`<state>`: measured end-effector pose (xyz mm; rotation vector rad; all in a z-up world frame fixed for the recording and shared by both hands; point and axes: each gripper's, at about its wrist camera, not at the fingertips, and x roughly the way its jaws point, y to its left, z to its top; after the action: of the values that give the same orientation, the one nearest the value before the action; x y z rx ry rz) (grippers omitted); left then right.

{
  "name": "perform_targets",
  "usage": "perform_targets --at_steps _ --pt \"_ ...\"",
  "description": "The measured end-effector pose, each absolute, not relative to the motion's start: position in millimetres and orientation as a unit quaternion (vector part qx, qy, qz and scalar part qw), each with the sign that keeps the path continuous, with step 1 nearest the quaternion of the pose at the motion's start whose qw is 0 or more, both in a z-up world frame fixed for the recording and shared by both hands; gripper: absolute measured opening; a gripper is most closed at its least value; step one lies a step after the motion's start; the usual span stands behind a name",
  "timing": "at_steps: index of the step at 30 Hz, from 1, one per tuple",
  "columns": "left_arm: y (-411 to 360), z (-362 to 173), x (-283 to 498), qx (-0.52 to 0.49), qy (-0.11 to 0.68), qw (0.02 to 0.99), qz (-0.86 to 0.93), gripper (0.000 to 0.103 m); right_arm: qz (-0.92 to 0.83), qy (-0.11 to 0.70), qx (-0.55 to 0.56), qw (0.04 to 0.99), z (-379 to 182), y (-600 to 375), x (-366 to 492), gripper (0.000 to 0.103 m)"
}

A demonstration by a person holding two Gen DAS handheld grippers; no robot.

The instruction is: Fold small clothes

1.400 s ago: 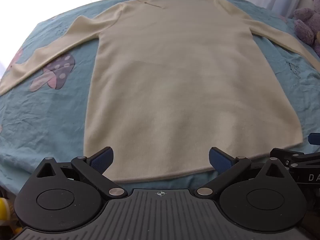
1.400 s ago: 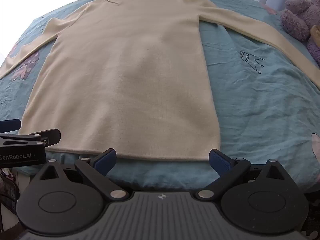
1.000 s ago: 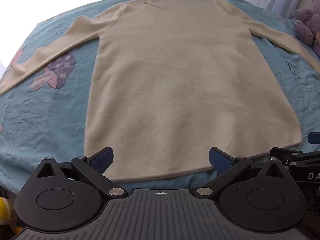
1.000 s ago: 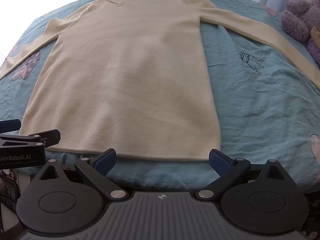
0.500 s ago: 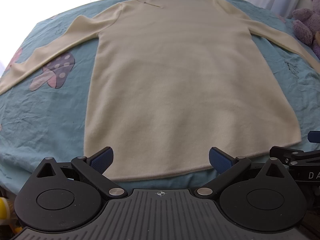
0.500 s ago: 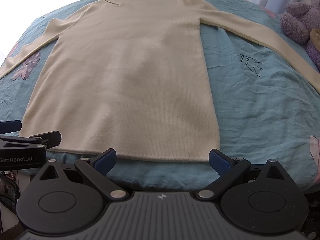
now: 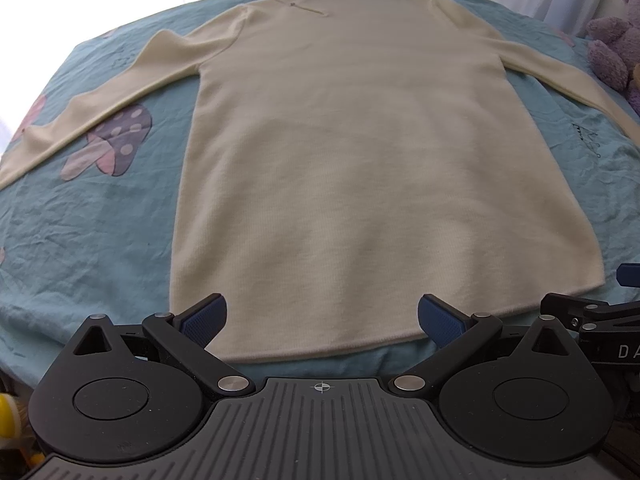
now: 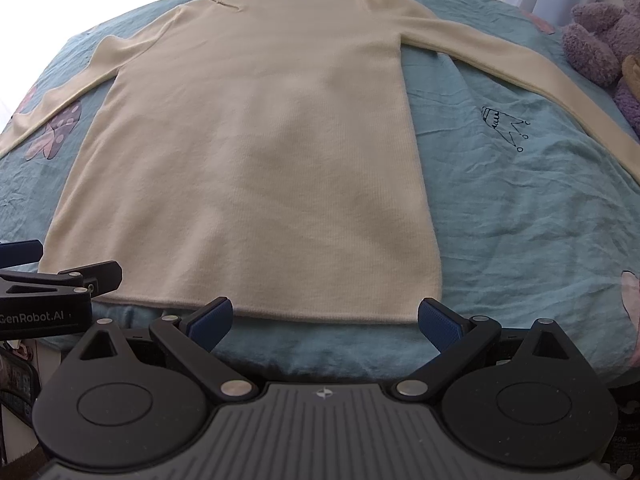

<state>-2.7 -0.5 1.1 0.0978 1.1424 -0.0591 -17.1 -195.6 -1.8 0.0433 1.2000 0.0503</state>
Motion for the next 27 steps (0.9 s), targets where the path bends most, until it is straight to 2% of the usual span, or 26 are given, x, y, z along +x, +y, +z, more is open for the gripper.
perform_targets --at_steps 27 --pt "0.9 -1.9 -1.2 0.043 0.544 0.838 -0.026 0.103 0.022 0.565 0.025 0.824 -4.4 -196.1 -17.7 0.099"
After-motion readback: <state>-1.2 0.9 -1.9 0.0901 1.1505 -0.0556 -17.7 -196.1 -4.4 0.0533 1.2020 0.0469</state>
